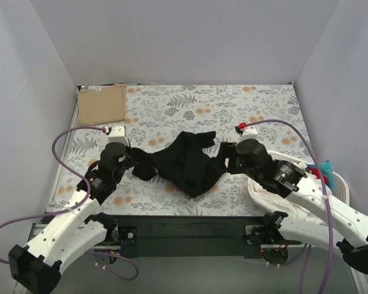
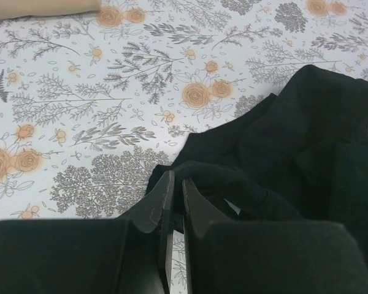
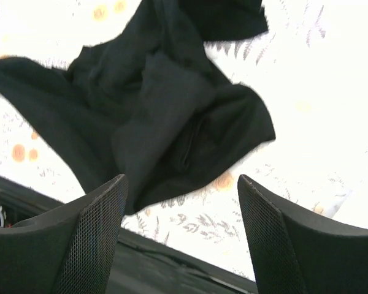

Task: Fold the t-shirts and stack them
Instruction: Flatten the tshirt out

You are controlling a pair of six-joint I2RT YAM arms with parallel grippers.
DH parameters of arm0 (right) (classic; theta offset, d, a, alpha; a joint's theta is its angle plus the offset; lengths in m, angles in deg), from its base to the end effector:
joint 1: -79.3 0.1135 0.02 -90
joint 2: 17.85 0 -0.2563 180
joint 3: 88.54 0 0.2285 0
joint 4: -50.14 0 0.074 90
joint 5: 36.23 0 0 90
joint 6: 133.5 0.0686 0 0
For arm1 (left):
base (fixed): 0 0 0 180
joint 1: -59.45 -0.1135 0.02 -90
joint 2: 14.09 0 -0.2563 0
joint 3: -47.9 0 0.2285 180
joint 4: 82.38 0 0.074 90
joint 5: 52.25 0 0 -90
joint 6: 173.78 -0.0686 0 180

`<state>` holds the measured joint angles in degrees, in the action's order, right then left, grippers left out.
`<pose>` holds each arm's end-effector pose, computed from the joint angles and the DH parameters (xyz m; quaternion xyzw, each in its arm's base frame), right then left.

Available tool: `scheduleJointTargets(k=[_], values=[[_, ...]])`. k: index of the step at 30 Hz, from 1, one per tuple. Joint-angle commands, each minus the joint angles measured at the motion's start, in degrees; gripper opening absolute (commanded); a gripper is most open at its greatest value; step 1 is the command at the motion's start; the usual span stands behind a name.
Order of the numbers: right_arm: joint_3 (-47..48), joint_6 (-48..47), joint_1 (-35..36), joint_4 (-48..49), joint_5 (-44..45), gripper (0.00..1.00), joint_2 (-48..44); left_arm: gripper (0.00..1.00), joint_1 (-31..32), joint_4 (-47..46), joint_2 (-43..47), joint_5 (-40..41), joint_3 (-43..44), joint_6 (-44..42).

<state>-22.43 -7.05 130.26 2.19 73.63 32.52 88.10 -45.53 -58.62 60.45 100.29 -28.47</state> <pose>0.1401 0.1357 0.2990 -0.0262 0.8660 0.2197 0.4484 0.1739 -0.0649 0.2580 -0.2920 0.7989 -0.2068 0.4834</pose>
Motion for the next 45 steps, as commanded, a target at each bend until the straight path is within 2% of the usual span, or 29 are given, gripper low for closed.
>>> scheduleJointTargets(k=[1, 7, 11, 14, 17, 22, 29, 34, 35, 36, 39, 41, 44, 45], values=[[5.26, -2.17, -0.16, 0.21, 4.14, 0.79, 4.54, 0.00, -0.26, -1.24, 0.67, -2.38, 0.36, -0.11], [8.25, -2.61, -0.07, 7.41, -1.13, 0.80, 14.83, 0.00, -0.34, -1.32, 0.15, -6.44, 0.45, -0.11], [8.26, 0.45, -0.16, 8.12, -1.40, 0.80, 23.26, 0.00, -0.25, -1.24, 0.23, -6.70, 0.45, -0.29], [6.33, 1.78, -0.07, 8.39, -0.79, 0.80, 26.08, 0.00, -0.25, -1.32, 0.94, -7.05, 0.28, -0.29], [1.43, 3.54, -1.56, 11.80, -1.65, 0.80, 25.13, 0.00, -0.34, -1.50, 0.94, -7.40, 0.19, -0.38], [-5.54, 4.51, -7.00, 23.13, -11.75, 0.80, 22.40, 0.00, -0.25, -1.50, -0.46, -7.06, 0.54, -0.64], [-4.31, 2.31, -8.51, 26.31, -15.55, 0.79, 27.23, 0.00, -0.25, -1.59, -1.52, -6.62, 0.54, -0.82], [-2.38, 2.31, -8.68, 27.19, -17.83, 0.74, 28.38, 0.00, -0.25, -1.50, -1.96, -6.35, 0.54, -0.82], [-2.12, 2.40, -8.68, 27.28, -18.18, 0.71, 28.47, 0.00, -0.34, -1.59, -1.87, -6.35, 0.54, -0.90], [-2.11, 2.40, -8.77, 27.46, -18.45, 0.62, 28.47, 0.00, -0.26, -1.59, -1.96, -6.26, 0.54, -0.82], [-2.29, 2.49, -8.77, 27.37, -18.54, 0.48, 27.59, 0.00, -0.26, -1.50, -2.14, -6.17, 0.54, -0.82], [-2.20, 2.49, -8.77, 27.28, -18.10, 0.44, 26.19, 0.00, -0.25, -1.59, -2.31, -6.17, 0.54, -0.90], [-1.94, 2.05, -9.47, 27.02, -18.45, 0.09, 23.90, 0.00, -0.25, -1.59, -2.40, -5.82, 0.62, -0.82], [-1.68, 2.05, -9.82, 26.93, -18.80, 0.02, 23.38, 0.00, -0.25, -1.59, -2.40, -5.91, 0.54, -0.90]])
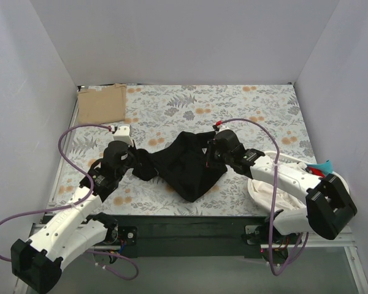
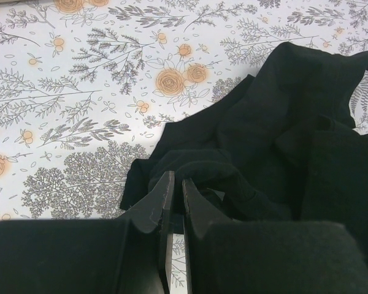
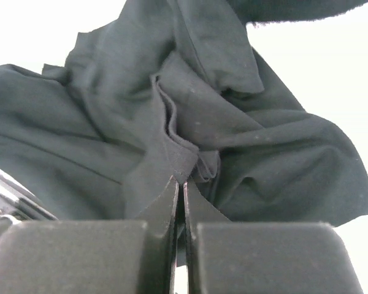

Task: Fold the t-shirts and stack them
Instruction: Flatten the tshirt out

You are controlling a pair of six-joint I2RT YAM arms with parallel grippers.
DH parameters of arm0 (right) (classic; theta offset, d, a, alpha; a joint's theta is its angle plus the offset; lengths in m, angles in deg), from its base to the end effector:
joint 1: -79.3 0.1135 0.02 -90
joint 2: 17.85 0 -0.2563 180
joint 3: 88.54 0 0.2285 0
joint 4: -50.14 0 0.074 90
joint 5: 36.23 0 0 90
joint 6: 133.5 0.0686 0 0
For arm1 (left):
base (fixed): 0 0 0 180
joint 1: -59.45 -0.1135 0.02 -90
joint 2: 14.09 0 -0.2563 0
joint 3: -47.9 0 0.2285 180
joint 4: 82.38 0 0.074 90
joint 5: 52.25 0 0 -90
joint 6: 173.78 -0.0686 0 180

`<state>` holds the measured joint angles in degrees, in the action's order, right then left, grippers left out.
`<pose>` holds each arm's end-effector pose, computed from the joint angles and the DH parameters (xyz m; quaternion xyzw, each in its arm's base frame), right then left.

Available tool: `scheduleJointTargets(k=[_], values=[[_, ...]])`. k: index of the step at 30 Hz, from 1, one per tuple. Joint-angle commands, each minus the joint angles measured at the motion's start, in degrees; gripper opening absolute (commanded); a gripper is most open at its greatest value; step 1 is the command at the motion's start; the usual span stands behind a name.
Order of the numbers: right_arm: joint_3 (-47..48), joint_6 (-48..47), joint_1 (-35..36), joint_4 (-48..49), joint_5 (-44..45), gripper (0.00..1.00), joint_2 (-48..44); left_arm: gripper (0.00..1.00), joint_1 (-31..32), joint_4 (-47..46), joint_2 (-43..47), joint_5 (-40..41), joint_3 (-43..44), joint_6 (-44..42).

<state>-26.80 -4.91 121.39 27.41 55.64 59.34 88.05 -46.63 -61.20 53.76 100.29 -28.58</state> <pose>0.2208 0.1964 0.2144 -0.0203 0.8992 0.2716 0.3425 0.1791 -0.0761 0.2513 -0.2650 0.8207 -0.2383 0.4466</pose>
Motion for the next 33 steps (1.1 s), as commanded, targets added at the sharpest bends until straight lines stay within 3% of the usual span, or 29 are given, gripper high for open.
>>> scheduleJointTargets(k=[1, 4, 9, 13, 17, 20, 26, 29, 33], values=[[2.87, -0.27, -1.91, 1.53, -1.42, 0.01, -4.23, 0.00, -0.21, -0.58, 0.27, 0.95, 0.54, -0.80], [4.79, -2.02, -3.58, 0.22, -2.93, 0.01, -6.42, 0.00, -0.21, -0.23, 0.62, 2.44, 0.54, -0.71], [12.70, -6.59, -5.96, -9.88, 1.46, 0.01, -11.44, 0.00, -0.21, 2.58, 1.32, 16.48, 1.24, 2.10], [25.07, -11.25, -6.05, -20.42, 12.87, 0.01, -16.80, 0.00, -0.21, 3.81, 4.47, 23.62, 1.15, 3.51], [30.11, -14.15, -5.96, -27.11, 21.24, 0.01, -21.46, 0.00, -0.30, 4.34, 7.90, 27.84, 0.80, 3.95], [28.28, -12.93, -5.96, -28.17, 20.11, 0.01, -25.41, 0.00, -0.30, 4.69, 9.84, 30.21, 0.71, 4.13], [10.64, -4.86, -5.70, -28.00, 9.40, 0.01, -30.34, 0.00, -0.30, 4.43, 11.60, 30.14, 0.36, 3.69], [0.87, -0.63, -3.95, -26.25, 6.31, 0.23, -32.18, 0.00, -0.39, 3.82, 11.17, 27.08, 0.45, 2.81], [-1.96, -0.18, -3.41, -26.24, 10.42, 0.51, -34.29, 0.00, -0.30, 2.23, 10.29, 20.83, 0.10, 1.05]])
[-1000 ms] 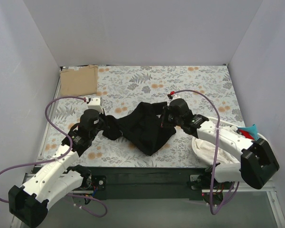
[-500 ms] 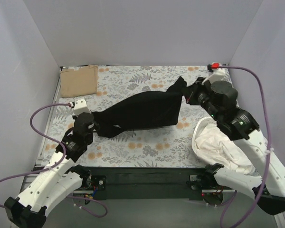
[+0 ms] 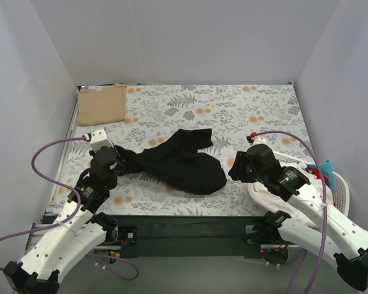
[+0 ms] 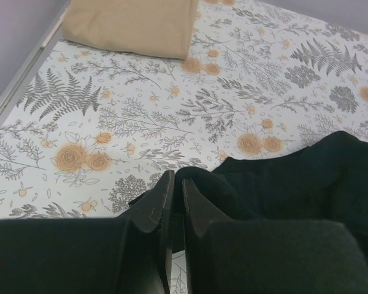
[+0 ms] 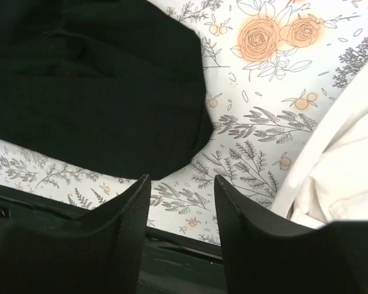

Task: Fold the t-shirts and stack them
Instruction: Flatten the tshirt out

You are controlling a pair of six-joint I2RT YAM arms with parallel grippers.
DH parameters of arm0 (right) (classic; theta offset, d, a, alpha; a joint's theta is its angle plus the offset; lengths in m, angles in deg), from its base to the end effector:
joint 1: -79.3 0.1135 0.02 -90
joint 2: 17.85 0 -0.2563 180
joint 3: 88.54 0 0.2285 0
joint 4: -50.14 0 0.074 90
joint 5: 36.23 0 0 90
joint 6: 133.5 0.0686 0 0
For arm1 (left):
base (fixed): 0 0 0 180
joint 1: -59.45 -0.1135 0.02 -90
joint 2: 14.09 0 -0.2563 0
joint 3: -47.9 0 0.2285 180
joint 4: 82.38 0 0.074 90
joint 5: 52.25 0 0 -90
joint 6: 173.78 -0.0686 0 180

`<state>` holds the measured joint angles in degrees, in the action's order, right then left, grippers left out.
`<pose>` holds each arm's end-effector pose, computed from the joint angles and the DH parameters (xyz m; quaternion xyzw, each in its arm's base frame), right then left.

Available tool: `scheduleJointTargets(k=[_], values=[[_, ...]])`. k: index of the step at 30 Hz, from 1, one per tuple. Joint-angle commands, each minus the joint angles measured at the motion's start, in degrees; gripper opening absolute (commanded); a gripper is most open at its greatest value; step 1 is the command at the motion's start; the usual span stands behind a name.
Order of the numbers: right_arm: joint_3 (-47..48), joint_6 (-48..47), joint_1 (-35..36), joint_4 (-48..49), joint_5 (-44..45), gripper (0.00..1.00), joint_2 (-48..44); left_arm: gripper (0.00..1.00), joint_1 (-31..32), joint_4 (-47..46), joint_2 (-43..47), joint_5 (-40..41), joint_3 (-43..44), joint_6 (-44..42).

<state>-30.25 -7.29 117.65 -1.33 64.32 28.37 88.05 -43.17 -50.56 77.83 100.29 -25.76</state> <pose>0.1454 0.0990 0.2566 0.0225 0.9008 0.1916 0.3889 0.1527 -0.0329 0.2785 -0.3815 0.7111 -0.1460 0.5722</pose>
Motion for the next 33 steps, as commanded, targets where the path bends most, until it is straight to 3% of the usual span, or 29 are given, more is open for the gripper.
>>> scheduleJointTargets(k=[1, 6, 15, 33], values=[[2.45, 1.94, 0.41, 2.50, 2.45, 0.54, -3.24, 0.00, -0.30, -1.49, -0.97, -4.12, 0.18, -1.94], [5.36, -0.52, 0.41, 4.33, 2.21, 0.56, 2.80, 0.00, -0.30, -2.37, -2.47, -10.53, 0.10, -3.26], [2.11, -1.67, 0.41, 12.95, -1.67, 0.56, 14.85, 0.00, -0.30, -3.07, -3.26, -13.71, -0.08, -3.79], [-4.93, -1.84, 0.32, 20.34, -5.71, 0.54, 19.60, 0.00, -0.30, -3.60, -4.05, -15.03, -0.17, -4.14]])
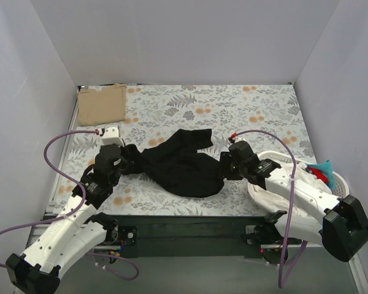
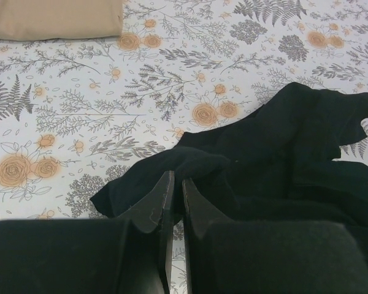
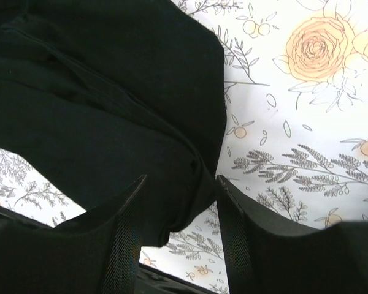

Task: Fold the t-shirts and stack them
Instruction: Flatten the tshirt out

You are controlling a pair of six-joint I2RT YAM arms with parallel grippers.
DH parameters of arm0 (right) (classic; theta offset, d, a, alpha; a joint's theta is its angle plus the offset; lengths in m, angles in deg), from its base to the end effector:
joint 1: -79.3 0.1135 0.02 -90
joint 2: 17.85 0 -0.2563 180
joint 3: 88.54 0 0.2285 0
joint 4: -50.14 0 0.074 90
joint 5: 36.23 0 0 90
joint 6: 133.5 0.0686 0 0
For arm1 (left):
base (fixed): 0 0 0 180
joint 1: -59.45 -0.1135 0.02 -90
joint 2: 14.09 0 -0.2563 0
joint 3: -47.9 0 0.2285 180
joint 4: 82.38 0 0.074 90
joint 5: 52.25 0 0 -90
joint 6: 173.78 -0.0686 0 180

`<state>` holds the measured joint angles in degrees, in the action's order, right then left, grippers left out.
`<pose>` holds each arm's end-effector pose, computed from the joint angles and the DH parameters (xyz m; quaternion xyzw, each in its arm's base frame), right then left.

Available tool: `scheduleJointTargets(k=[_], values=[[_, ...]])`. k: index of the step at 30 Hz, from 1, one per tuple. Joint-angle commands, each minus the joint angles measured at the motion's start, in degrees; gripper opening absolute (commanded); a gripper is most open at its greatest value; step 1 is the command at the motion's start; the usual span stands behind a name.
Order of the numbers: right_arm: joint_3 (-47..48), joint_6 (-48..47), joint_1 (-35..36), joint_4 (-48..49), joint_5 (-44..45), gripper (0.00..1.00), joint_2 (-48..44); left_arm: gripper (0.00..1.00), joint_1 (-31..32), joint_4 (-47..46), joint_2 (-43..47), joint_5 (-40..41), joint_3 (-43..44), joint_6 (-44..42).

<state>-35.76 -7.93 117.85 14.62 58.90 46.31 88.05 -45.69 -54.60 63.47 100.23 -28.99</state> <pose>0.1833 0.1383 0.1952 -0.0077 0.9293 0.1879 0.3179 0.1653 -0.0562 0.2697 -0.3028 0.7731 -0.2090 0.5166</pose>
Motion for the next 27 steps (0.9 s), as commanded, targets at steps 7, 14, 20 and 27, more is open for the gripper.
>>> scheduleJointTargets(k=[7, 14, 20, 27], values=[[2.60, -3.23, 0.13, 5.71, -0.47, 0.49, 5.88, 0.00, -0.30, -1.17, 0.00, -0.49, -0.28, -1.00], [2.52, -3.05, 0.21, 5.70, -0.12, 0.43, 4.31, 0.00, -0.30, -1.17, -0.18, -0.66, -0.28, -1.00], [2.96, -3.58, 0.13, 5.70, 0.41, 0.41, 3.43, 0.00, -0.30, -1.17, -0.62, -0.84, -0.19, -1.00], [2.69, -3.75, 0.13, 5.70, 0.23, 0.27, 3.08, 0.00, -0.39, -1.17, -0.62, -0.93, -0.19, -1.08]])
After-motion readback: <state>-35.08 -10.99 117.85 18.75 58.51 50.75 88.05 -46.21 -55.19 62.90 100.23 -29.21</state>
